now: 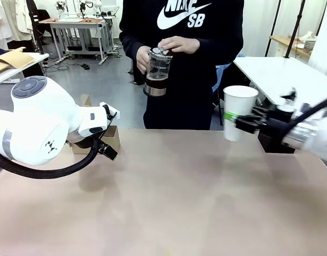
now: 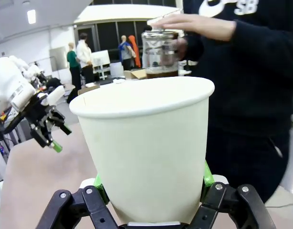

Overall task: Pour a drink into a cup and package it in a carrier.
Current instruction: Pick up the 600 ml Paper Cup and place it in the middle top area of the table.

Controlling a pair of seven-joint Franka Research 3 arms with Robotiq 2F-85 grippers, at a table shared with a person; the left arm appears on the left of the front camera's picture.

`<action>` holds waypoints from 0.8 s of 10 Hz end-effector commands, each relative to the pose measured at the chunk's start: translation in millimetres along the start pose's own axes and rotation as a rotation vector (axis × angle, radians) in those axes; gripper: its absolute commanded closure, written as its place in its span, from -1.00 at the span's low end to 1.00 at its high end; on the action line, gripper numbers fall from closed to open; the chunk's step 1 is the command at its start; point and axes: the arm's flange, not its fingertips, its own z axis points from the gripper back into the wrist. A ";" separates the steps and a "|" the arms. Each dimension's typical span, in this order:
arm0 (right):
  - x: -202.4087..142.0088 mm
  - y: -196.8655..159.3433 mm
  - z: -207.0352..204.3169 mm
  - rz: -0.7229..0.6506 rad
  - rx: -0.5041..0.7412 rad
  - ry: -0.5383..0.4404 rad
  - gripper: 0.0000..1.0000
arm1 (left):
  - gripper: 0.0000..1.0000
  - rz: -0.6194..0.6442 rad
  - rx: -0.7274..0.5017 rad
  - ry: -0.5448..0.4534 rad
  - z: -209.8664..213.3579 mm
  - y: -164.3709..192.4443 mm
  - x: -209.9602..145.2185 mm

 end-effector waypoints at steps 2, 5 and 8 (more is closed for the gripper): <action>-20.8 -27.5 -73.9 -0.023 -0.033 -0.010 -0.60 | -1.00 0.002 -0.001 -0.001 0.3 0.9 -0.3; -53.7 -65.1 -104.7 -0.006 -0.018 -0.026 -0.60 | -1.00 0.002 -0.001 -0.001 0.3 0.9 -0.3; -72.0 -84.4 -93.2 0.035 0.078 -0.017 -0.60 | -1.00 0.002 -0.001 -0.001 0.3 0.9 -0.3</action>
